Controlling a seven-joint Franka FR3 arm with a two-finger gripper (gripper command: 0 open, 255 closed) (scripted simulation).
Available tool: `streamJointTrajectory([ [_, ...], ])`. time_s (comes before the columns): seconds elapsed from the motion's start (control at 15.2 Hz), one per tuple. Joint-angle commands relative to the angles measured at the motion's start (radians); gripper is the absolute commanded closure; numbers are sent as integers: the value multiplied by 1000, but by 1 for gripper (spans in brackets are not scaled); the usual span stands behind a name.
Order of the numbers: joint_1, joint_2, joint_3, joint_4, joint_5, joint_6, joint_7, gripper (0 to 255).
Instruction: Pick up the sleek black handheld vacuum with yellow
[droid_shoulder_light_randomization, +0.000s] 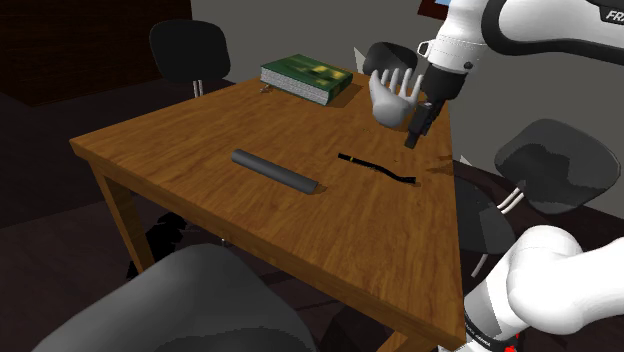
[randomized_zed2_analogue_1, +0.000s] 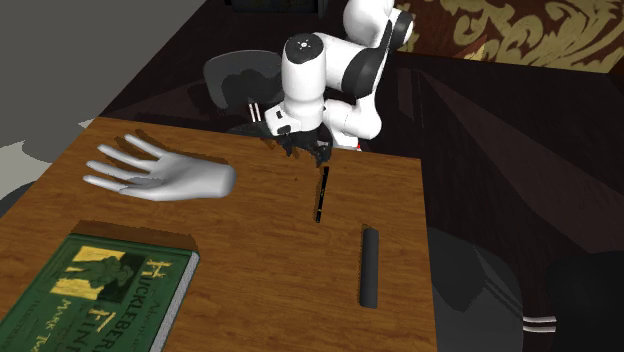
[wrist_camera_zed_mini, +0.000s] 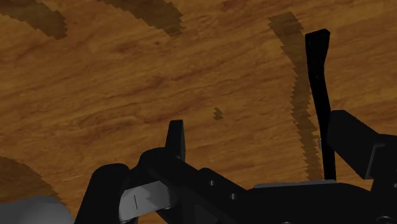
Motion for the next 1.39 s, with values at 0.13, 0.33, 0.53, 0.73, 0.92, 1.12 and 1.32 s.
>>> streamJointTrajectory([
  [0.13, 60, 100, 32, 49, 49, 21, -43, 0],
  [0.33, 99, 162, 56, 88, 82, 25, -73, 0],
  [0.53, 100, 156, 57, 42, 83, 64, -74, 0],
  [0.73, 100, 152, 58, -2, 84, 104, -75, 0],
  [0.92, 100, 150, 59, -24, 85, 125, -75, 0],
  [1.12, 100, 150, 59, -25, 85, 125, -75, 255],
  [1.32, 100, 150, 59, -24, 85, 125, -75, 255],
])
